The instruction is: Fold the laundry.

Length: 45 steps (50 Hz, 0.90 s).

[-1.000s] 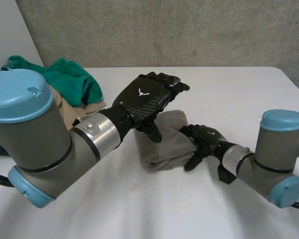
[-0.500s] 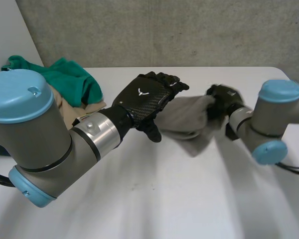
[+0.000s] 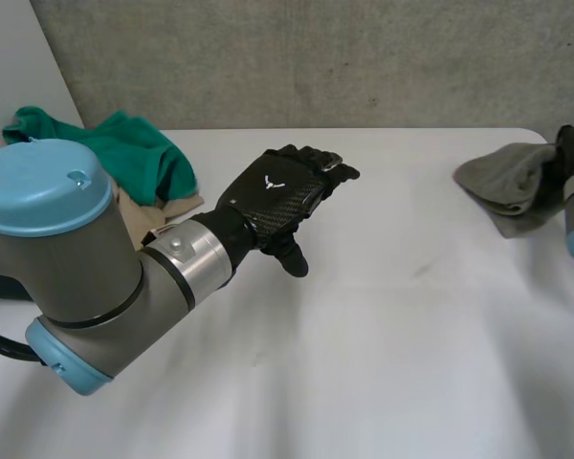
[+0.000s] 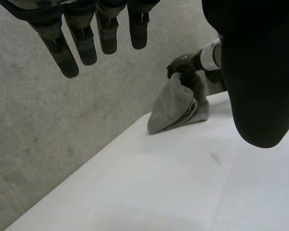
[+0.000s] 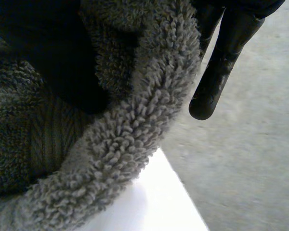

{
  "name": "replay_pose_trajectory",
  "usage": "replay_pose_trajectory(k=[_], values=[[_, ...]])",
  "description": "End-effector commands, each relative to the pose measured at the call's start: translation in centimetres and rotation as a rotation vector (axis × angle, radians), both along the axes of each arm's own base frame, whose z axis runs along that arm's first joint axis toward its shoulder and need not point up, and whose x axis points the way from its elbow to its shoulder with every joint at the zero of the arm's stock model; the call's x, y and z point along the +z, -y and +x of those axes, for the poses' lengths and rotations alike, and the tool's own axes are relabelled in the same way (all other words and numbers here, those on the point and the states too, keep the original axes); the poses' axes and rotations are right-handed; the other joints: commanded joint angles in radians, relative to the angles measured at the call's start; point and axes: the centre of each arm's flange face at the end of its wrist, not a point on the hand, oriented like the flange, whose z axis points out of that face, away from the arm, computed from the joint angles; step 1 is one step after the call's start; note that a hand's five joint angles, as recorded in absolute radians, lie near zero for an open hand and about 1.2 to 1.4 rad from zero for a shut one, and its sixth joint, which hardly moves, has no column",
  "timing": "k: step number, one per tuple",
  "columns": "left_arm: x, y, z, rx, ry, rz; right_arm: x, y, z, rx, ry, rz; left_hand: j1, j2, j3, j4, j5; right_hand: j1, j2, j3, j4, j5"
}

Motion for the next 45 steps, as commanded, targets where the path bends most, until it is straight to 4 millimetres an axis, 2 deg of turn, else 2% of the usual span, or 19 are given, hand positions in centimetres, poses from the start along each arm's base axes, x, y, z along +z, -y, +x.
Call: replay_pose_trajectory(k=[1,8,10,11,13,17,21,25,28,34,36,38,39,42,45], values=[[-0.8,0.5,-0.1,0.006,0.012,0.017,0.6,0.7,-2.9,-0.073,-0.089,-0.019,0.017,0.007,0.0,0.008,-0.012,0.51,0.236,0.227,0.208,0.275],[-1.3,0.5,-0.1,0.006,0.02,0.029,-0.1,0.6,-2.7,-0.067,-0.165,0.004,0.017,0.007,0.0,0.008,-0.012,0.51,0.236,0.227,0.208,0.275],[-1.3,0.5,-0.1,0.006,0.02,0.029,-0.9,0.5,-2.8,-0.071,-0.186,0.024,0.017,0.007,0.0,0.008,-0.012,-0.494,-0.768,-0.777,-0.796,-0.729],[-1.3,0.5,-0.1,0.006,0.02,0.029,-1.1,0.4,-2.8,-0.071,-0.193,0.034,0.017,0.007,0.0,0.008,-0.012,-0.712,-0.986,-0.995,-1.014,-0.947],[-1.3,0.5,-0.1,0.006,0.019,0.027,-2.1,0.2,-3.0,-0.076,-0.213,0.068,0.017,0.007,0.0,0.008,-0.012,-0.712,-0.986,-0.995,-1.014,-0.947],[-1.2,0.7,0.0,0.011,0.018,0.026,-2.5,-0.6,-3.9,-0.092,-0.247,0.136,0.017,0.007,0.0,0.008,-0.012,-0.712,-0.986,-0.995,-1.014,-0.947],[-1.1,0.9,0.3,0.022,0.017,0.025,-0.8,-1.7,-5.4,-0.115,-0.25,0.183,0.017,0.007,0.0,0.008,-0.012,-0.712,-0.986,-0.995,-1.014,-0.947],[-0.9,0.9,0.3,0.023,0.014,0.02,1.1,-4.0,-7.2,-0.116,-0.255,0.237,0.017,0.007,0.0,0.008,-0.012,-0.712,-0.986,-0.995,-1.014,-0.947],[-0.4,0.9,0.4,0.025,0.007,0.01,2.3,-5.6,-7.4,-0.096,-0.32,0.264,0.017,0.007,0.0,0.008,-0.012,-0.712,-0.986,-0.995,-1.014,-0.947],[1.1,1.4,1.3,0.072,-0.014,-0.027,5.7,-7.2,-11.4,-0.192,-0.534,0.244,0.014,0.004,-0.003,0.005,-0.015,-0.712,-0.986,-0.995,-1.014,-0.947],[1.6,1.8,1.6,0.104,-0.019,-0.043,8.0,-7.4,-12.6,-0.265,-0.591,0.177,0.017,0.007,0.0,0.008,-0.012,-0.712,-0.986,-0.995,-1.014,-0.947],[2.5,2.7,2.5,0.179,-0.032,-0.067,9.6,-7.4,-12.8,-0.31,-0.601,0.117,0.017,0.007,0.0,0.008,-0.012,-0.712,-0.986,-0.995,-1.014,-0.947],[3.0,3.4,3.0,0.222,-0.037,-0.081,11.3,-7.5,-12.9,-0.355,-0.61,0.048,0.02,0.01,0.003,0.011,-0.009,-0.712,-0.986,-0.995,-1.014,-0.947],[4.3,5.9,5.2,0.369,-0.048,-0.121,13.5,-7.8,-12.9,-0.397,-0.614,-0.053,0.023,0.013,0.006,0.014,-0.006,-0.712,-0.986,-0.995,-1.014,-0.947],[4.7,8.1,7.4,0.49,-0.028,-0.158,15.0,-8.5,-10.9,-0.358,-0.61,-0.165,0.017,0.007,0.0,0.008,-0.012,-0.712,-0.986,-0.995,-1.014,-0.947]])
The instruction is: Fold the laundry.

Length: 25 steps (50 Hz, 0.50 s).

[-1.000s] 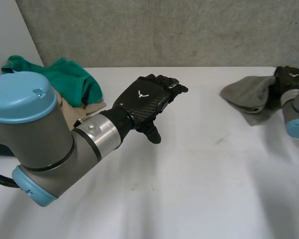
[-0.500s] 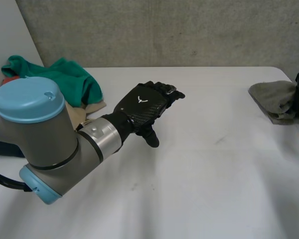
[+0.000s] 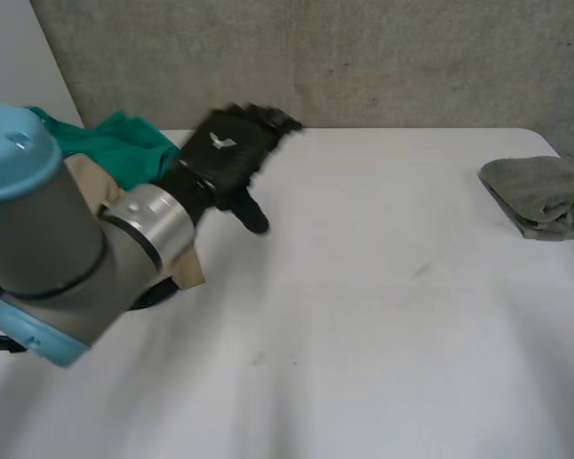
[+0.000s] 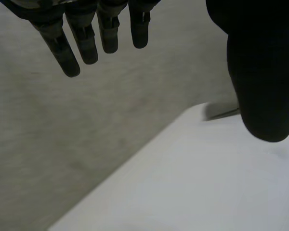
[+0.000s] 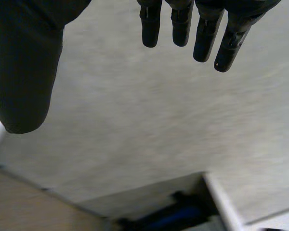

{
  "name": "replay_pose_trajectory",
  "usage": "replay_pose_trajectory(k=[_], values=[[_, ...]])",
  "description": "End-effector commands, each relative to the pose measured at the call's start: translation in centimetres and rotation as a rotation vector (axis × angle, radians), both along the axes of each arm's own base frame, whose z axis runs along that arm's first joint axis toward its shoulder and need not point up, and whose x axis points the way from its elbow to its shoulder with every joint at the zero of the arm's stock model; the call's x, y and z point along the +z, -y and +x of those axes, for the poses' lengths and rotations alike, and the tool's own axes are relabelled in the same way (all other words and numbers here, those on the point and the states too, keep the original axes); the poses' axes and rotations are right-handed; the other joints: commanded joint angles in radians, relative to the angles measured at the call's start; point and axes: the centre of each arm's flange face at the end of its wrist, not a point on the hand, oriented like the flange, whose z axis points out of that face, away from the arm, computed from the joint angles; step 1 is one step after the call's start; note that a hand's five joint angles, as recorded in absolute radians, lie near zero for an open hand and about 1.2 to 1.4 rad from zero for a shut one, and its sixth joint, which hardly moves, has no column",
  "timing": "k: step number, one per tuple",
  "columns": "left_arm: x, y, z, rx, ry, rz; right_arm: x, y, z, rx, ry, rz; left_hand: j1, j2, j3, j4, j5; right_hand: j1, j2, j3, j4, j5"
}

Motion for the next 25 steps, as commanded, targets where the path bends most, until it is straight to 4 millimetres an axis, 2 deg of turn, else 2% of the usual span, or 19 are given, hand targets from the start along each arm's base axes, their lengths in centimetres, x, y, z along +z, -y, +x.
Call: replay_pose_trajectory(k=[1,2,3,5,6,8,12,14,18,21,22,25], values=[[1.9,5.1,5.0,0.304,0.018,-0.085,5.1,-1.3,3.0,0.078,-0.043,-0.263,0.014,0.004,-0.003,0.005,-0.015,-0.026,-0.043,-0.036,-0.058,-0.067],[1.9,5.6,5.5,0.322,0.032,-0.095,5.8,-2.1,5.8,0.18,-0.025,-0.304,0.011,0.001,-0.006,0.002,-0.018,-0.026,-0.043,-0.036,-0.058,-0.067],[1.7,6.4,6.5,0.355,0.07,-0.113,6.1,-2.8,7.5,0.248,-0.012,-0.321,0.011,0.001,-0.006,0.002,-0.018,-0.026,-0.043,-0.036,-0.058,-0.067],[1.4,7.2,7.5,0.39,0.117,-0.127,6.3,-3.7,9.5,0.347,0.008,-0.341,0.011,0.001,-0.006,0.002,-0.018,-0.026,-0.043,-0.036,-0.058,-0.067],[1.1,7.6,8.0,0.407,0.143,-0.133,6.3,-5.1,12.0,0.46,0.032,-0.346,0.011,0.001,-0.006,0.002,-0.018,-0.026,-0.043,-0.036,-0.058,-0.067],[0.5,8.7,9.7,0.459,0.224,-0.152,6.3,-6.6,13.8,0.56,0.052,-0.347,0.011,0.001,-0.006,0.002,-0.018,-0.026,-0.043,-0.036,-0.058,-0.067],[-2.2,10.7,12.7,0.526,0.359,-0.126,4.2,-9.9,17.9,0.77,0.104,-0.263,0.014,0.004,-0.003,0.005,-0.015,-0.026,-0.043,-0.036,-0.058,-0.067],[-3.2,11.2,13.5,0.539,0.394,-0.11,2.1,-12.0,20.5,0.874,0.127,-0.186,0.014,0.004,-0.003,0.005,-0.015,-0.026,-0.043,-0.036,-0.058,-0.067],[-6.1,12.4,14.2,0.514,0.441,-0.059,-0.2,-14.8,23.3,0.971,0.163,-0.089,0.023,0.013,0.006,0.014,-0.007,-0.026,-0.043,-0.036,-0.058,-0.067],[-7.7,12.9,14.1,0.473,0.447,-0.032,-1.9,-16.0,24.0,0.988,0.185,-0.017,0.099,0.089,0.082,0.09,0.069,-0.026,-0.043,-0.036,-0.058,-0.067],[-8.6,13.4,14.4,0.46,0.45,-0.015,-2.4,-16.1,24.0,0.987,0.19,0.002,0.195,0.185,0.178,0.186,0.166,-0.026,-0.043,-0.036,-0.058,-0.067],[-9.5,14.1,14.9,0.459,0.452,0.003,-3.7,-16.5,24.0,0.98,0.196,0.061,0.313,0.303,0.296,0.304,0.284,-0.026,-0.043,-0.036,-0.058,-0.067]])
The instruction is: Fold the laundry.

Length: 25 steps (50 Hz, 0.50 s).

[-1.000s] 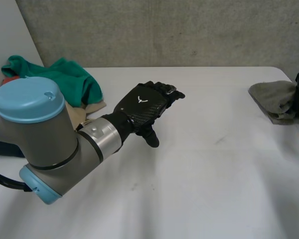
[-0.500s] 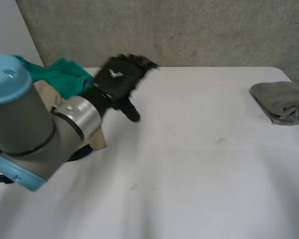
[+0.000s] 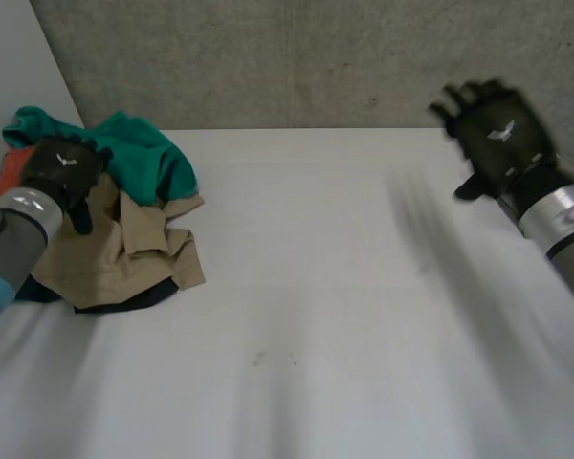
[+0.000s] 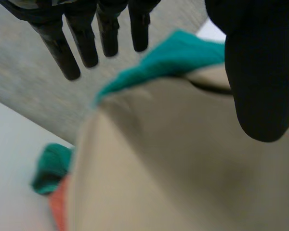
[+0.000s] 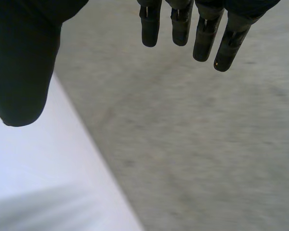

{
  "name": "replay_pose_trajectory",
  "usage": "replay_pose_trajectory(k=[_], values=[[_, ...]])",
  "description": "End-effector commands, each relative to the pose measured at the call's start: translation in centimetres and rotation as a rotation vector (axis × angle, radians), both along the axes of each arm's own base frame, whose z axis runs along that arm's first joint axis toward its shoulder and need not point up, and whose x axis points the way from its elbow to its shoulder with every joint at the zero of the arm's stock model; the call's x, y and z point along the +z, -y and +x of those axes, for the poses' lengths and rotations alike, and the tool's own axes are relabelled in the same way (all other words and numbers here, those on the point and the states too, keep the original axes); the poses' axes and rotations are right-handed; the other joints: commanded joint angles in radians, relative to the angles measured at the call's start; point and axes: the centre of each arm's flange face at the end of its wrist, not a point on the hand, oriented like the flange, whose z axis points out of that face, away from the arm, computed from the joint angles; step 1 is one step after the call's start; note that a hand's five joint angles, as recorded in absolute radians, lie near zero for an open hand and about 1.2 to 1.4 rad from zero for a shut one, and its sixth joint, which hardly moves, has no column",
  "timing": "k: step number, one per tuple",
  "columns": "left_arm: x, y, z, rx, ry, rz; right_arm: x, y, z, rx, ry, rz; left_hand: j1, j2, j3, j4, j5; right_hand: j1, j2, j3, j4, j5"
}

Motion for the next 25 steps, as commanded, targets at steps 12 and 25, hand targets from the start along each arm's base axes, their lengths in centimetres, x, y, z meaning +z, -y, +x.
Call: replay_pose_trajectory(k=[12,25], values=[[-1.2,3.5,0.5,0.009,0.016,-0.117,-4.5,-2.4,0.4,0.011,-0.099,0.201,1.135,1.139,1.134,1.137,1.13,-0.026,-0.043,-0.036,-0.058,-0.067],[13.3,0.8,-1.8,-0.011,-0.082,-0.564,-4.8,-2.8,0.3,0.012,-0.098,0.246,1.135,1.139,1.134,1.137,1.13,-0.026,-0.043,-0.036,-0.058,-0.067]])
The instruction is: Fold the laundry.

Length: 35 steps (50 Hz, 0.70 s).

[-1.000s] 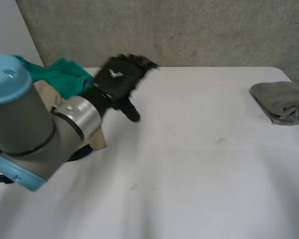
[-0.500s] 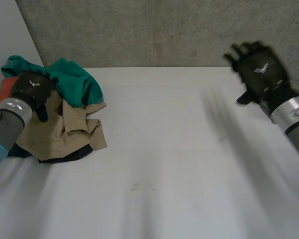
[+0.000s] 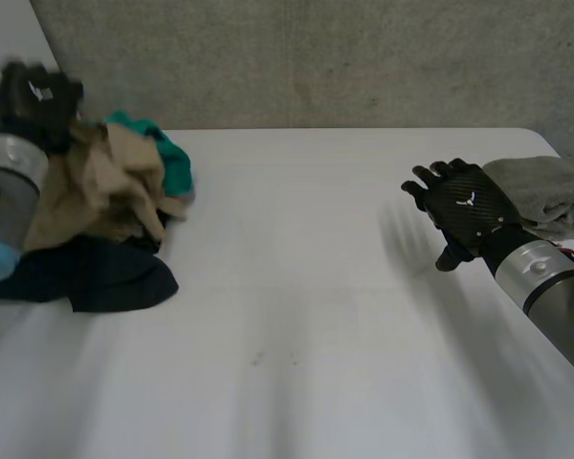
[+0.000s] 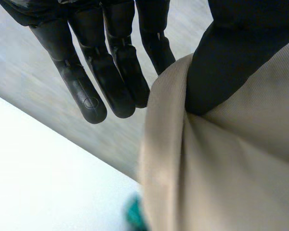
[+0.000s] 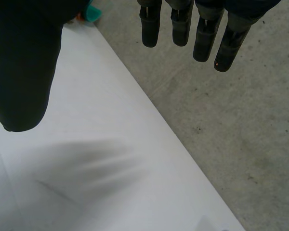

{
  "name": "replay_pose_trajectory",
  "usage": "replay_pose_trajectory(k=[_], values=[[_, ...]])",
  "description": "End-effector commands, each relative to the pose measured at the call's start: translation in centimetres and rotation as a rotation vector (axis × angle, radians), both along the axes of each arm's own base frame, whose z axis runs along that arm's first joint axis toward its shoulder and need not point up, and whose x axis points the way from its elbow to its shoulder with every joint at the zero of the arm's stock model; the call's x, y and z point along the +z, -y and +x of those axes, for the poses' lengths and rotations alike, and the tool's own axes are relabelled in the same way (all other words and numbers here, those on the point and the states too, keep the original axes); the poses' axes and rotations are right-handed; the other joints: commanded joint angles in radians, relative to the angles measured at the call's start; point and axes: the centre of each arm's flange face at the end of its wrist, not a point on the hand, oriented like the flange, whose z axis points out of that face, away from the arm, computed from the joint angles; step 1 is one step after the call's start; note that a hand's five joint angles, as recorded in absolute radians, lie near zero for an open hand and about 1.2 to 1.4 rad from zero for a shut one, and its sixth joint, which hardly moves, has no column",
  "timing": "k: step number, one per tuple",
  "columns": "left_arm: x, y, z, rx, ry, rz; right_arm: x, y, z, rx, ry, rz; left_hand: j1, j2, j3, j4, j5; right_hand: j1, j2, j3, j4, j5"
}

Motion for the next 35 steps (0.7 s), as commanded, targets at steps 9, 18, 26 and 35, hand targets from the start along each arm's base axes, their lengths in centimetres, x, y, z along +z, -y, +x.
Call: replay_pose_trajectory(k=[9,18,26,35], values=[[10.1,-2.1,-1.0,-0.069,-0.172,-0.266,-0.5,-0.5,0.0,0.002,-0.002,0.035,0.284,0.204,0.212,0.201,0.279,-0.026,-0.043,-0.036,-0.058,-0.067],[11.9,-7.1,-6.4,-0.354,-0.46,-0.195,-0.1,-0.4,-0.1,-0.004,0.0,0.029,0.284,0.204,0.212,0.201,0.279,-0.026,-0.043,-0.036,-0.058,-0.067],[7.3,-13.2,-15.6,-0.652,-0.59,0.073,0.4,0.4,-1.5,-0.092,0.002,0.019,0.284,0.204,0.212,0.201,0.279,-0.026,-0.043,-0.036,-0.058,-0.067],[-2.3,-17.9,-23.0,-0.787,-0.509,0.334,0.8,1.4,-2.8,-0.196,-0.002,0.006,-0.938,-1.018,-1.01,-1.021,-0.943,-0.026,-0.043,-0.036,-0.058,-0.067]])
